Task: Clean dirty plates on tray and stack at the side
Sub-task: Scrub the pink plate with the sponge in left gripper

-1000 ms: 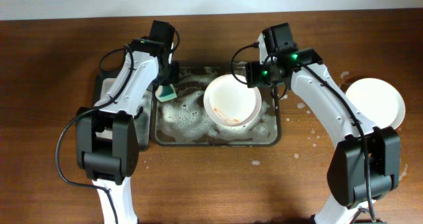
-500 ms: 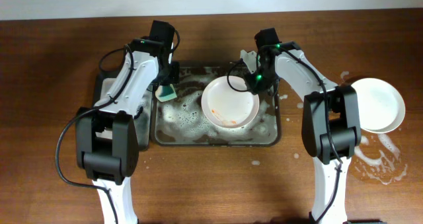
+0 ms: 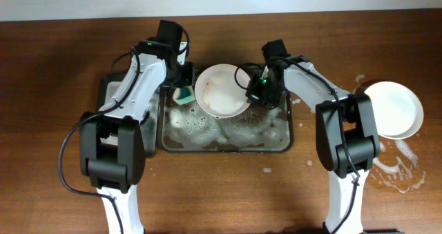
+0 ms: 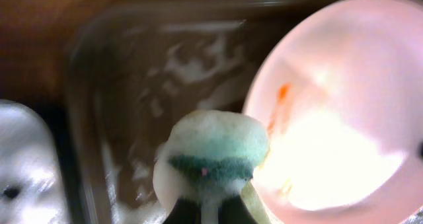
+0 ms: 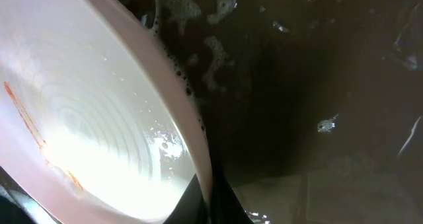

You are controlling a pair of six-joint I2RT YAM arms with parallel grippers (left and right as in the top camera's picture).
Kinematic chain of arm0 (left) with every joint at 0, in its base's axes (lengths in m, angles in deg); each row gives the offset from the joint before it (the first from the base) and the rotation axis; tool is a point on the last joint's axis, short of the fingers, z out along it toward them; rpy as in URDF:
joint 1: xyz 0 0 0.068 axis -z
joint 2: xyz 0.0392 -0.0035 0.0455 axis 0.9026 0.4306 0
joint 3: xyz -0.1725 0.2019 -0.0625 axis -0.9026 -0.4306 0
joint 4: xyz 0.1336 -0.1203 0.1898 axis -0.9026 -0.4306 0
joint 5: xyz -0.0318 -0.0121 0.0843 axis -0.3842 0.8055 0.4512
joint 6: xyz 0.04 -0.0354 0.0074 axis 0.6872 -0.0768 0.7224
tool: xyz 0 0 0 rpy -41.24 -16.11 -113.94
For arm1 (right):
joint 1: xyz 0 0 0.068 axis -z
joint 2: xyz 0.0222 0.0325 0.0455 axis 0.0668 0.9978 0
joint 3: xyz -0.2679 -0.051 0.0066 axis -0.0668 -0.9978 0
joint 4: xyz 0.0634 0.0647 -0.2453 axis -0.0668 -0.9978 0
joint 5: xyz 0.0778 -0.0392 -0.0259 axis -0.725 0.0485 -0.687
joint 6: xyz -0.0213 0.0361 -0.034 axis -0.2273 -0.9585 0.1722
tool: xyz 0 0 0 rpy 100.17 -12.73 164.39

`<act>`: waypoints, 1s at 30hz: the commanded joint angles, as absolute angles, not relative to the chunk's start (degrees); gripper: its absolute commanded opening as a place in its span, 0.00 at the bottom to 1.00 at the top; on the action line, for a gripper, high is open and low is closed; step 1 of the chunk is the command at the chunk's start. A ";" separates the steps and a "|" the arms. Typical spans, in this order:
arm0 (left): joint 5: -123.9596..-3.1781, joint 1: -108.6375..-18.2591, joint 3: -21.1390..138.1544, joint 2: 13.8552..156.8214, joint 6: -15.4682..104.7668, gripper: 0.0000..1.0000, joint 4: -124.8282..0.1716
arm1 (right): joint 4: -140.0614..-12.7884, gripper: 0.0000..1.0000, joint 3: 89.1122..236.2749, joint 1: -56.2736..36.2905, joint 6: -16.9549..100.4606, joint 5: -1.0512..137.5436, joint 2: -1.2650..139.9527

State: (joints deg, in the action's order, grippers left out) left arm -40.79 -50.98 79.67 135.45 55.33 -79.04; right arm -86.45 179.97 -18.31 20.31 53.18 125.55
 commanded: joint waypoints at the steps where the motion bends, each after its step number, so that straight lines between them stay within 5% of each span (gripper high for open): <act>1: -44.40 -46.15 79.67 135.62 61.73 0.01 -73.36 | -87.26 0.04 176.82 -19.95 20.95 55.71 130.18; 12: -39.57 -39.53 79.67 146.59 69.23 0.01 -68.00 | -87.28 0.04 176.82 -19.99 22.26 55.93 130.18; 23: -3.46 -39.35 80.32 148.36 69.23 0.01 -65.88 | -87.06 0.04 176.82 -20.01 22.41 55.91 130.18; 30: -1.65 -36.75 104.95 148.36 61.14 0.01 -84.20 | -87.10 0.04 176.82 -19.99 22.43 55.93 130.18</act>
State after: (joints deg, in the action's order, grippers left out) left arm -3.90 -36.75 98.09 148.67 65.16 -79.96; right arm -85.73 179.71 -19.20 21.64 52.13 125.64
